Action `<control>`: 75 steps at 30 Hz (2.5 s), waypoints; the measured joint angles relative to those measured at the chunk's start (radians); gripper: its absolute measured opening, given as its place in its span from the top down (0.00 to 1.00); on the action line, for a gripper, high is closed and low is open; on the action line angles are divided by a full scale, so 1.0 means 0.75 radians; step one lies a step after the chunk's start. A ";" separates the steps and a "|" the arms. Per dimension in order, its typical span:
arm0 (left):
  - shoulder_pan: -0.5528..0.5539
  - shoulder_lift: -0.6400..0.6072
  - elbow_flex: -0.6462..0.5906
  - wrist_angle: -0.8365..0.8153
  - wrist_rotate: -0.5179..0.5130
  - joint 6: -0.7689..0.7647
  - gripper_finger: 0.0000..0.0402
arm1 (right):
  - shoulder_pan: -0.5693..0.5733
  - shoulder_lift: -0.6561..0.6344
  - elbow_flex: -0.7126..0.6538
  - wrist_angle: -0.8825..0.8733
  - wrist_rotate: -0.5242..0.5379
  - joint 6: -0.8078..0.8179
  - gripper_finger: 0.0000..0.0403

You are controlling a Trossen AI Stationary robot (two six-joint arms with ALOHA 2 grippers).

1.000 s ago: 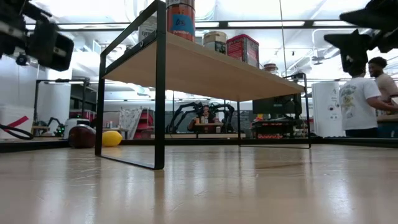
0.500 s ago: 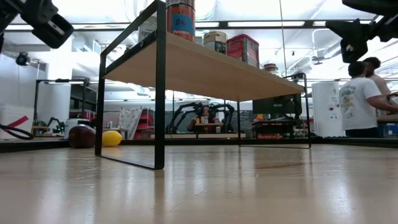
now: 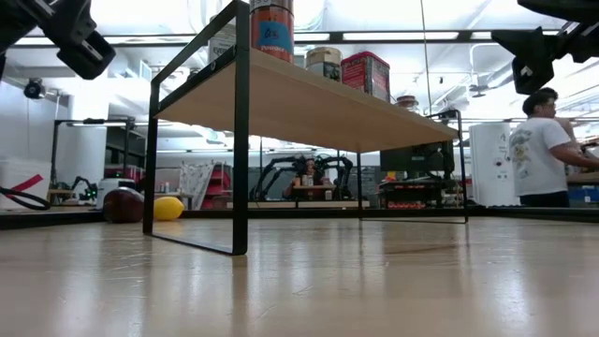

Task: Shelf spices
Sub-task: Remove the brown seasoning bottle from the shelf

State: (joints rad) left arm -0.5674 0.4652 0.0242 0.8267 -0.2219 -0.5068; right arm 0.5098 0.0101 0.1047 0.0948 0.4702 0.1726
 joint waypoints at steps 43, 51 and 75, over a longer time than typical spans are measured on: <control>0.000 1.085 1.733 -1.594 -0.520 0.459 0.54 | 0.001 0.305 0.320 -0.307 -0.081 0.105 0.51; -0.001 1.220 1.976 -1.625 -0.659 0.681 0.56 | 0.001 0.619 0.477 -0.311 -0.118 0.136 0.51; 0.001 1.240 1.990 -1.701 -0.985 0.428 0.61 | 0.000 0.981 0.926 -0.746 0.143 0.008 0.51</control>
State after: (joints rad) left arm -0.5667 1.3952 1.5166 -0.4495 -0.9607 -0.1856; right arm 0.5098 0.7459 0.7995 -0.4650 0.5773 0.1788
